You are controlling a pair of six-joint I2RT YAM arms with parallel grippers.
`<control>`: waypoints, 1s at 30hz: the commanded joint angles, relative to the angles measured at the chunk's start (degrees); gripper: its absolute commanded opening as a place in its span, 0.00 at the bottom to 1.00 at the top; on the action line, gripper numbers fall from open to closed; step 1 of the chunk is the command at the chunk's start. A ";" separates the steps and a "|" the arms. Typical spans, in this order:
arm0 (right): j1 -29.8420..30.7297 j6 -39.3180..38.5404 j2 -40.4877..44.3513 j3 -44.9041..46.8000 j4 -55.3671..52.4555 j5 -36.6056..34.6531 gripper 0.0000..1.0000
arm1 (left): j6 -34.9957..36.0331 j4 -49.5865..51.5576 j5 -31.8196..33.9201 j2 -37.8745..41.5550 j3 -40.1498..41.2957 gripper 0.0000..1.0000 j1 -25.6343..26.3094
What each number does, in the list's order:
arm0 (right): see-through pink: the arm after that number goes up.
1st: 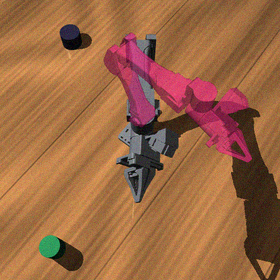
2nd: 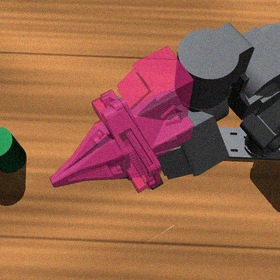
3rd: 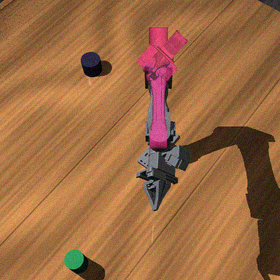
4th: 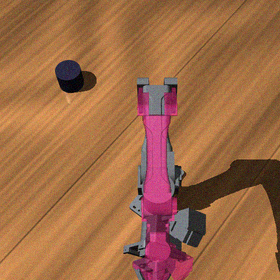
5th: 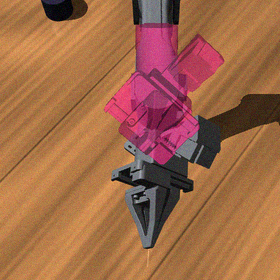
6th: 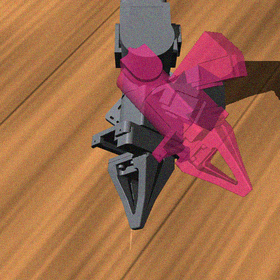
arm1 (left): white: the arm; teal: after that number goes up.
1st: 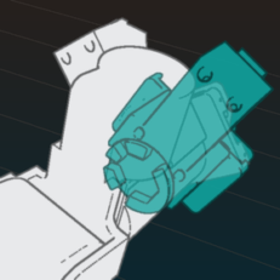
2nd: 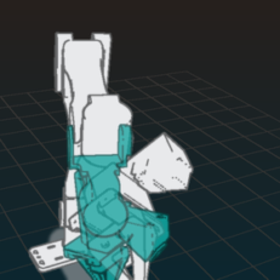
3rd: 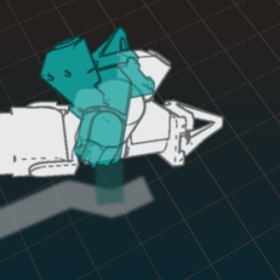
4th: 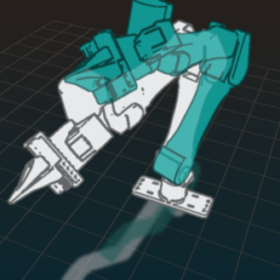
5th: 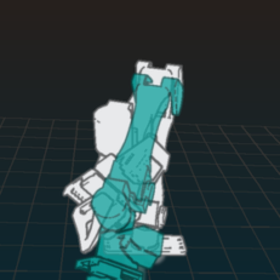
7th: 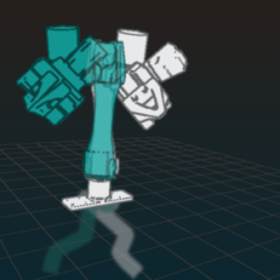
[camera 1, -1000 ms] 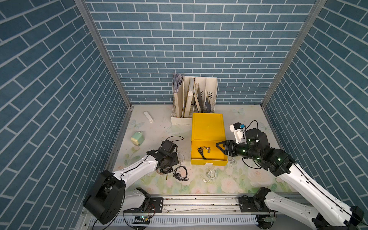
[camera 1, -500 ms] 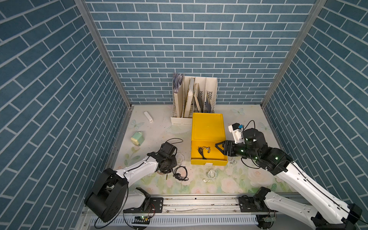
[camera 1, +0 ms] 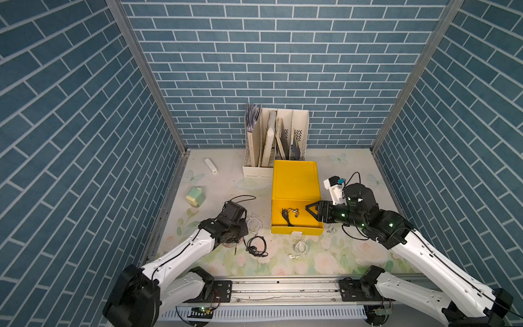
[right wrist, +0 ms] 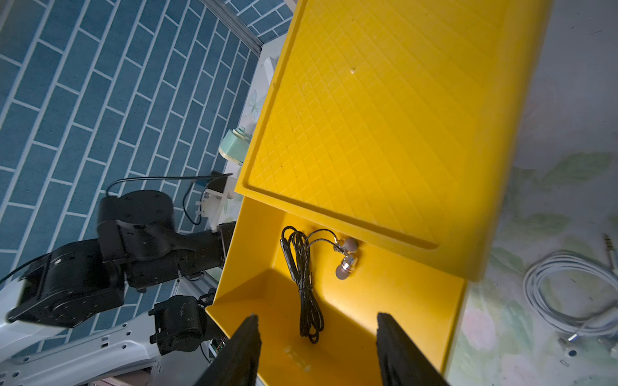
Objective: Place the wired earphones into the drawer by color
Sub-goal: Pick up the wired earphones from the center of the board.
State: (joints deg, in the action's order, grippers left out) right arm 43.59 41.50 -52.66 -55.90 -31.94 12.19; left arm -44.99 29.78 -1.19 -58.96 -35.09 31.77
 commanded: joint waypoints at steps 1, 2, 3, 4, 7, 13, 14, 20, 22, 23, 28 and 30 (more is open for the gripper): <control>-0.09 -2.38 -0.64 -0.52 1.84 0.02 0.58 | 1.20 5.08 1.11 3.56 -4.14 0.03 -0.39; -0.09 -2.47 -0.82 -0.47 2.17 0.11 0.58 | 1.22 5.20 0.82 4.25 -4.93 0.03 -0.34; -0.11 -2.55 -0.99 -0.44 2.68 0.27 0.58 | 1.27 5.20 0.36 4.96 -5.88 0.03 -0.33; -0.12 -2.85 -1.19 -0.28 3.54 0.89 0.58 | 1.32 5.20 -0.01 5.27 -7.09 0.03 -0.33; -0.10 -3.83 -1.39 0.18 7.12 3.44 0.60 | 2.32 4.76 -1.79 6.42 -10.96 0.03 -0.32; -0.09 -6.36 -1.95 -1.20 13.73 7.00 0.62 | 6.97 3.28 -10.42 8.45 -17.85 0.03 -0.36; -0.15 -6.73 -2.67 -1.90 14.30 7.74 0.62 | 7.76 2.25 -13.52 9.16 -18.43 0.04 -0.35; -0.29 -8.10 -8.73 -5.56 16.06 10.80 0.63 | 7.82 -5.85 -29.14 13.46 -18.49 0.05 -0.32; -0.59 -7.95 -10.36 -5.80 17.59 12.12 0.63 | 7.00 -8.55 -33.09 15.07 -17.38 0.05 -0.32; -0.73 -7.80 -10.93 -5.60 18.75 12.93 0.63 | 6.73 -9.57 -34.23 15.60 -16.82 0.05 -0.39; -1.25 -6.20 -13.95 -4.50 26.49 18.46 0.63 | 4.09 -15.41 -38.32 18.40 -14.68 0.02 -0.38; -1.24 -5.13 -15.03 -3.93 29.72 20.61 0.63 | 2.75 -18.09 -39.49 19.27 -14.26 0.02 -0.33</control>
State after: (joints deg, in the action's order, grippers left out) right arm 42.57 35.79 -66.83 -60.16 -9.56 27.70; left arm -40.51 18.15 -36.16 -40.88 -50.15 31.75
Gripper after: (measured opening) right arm 0.628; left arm 0.081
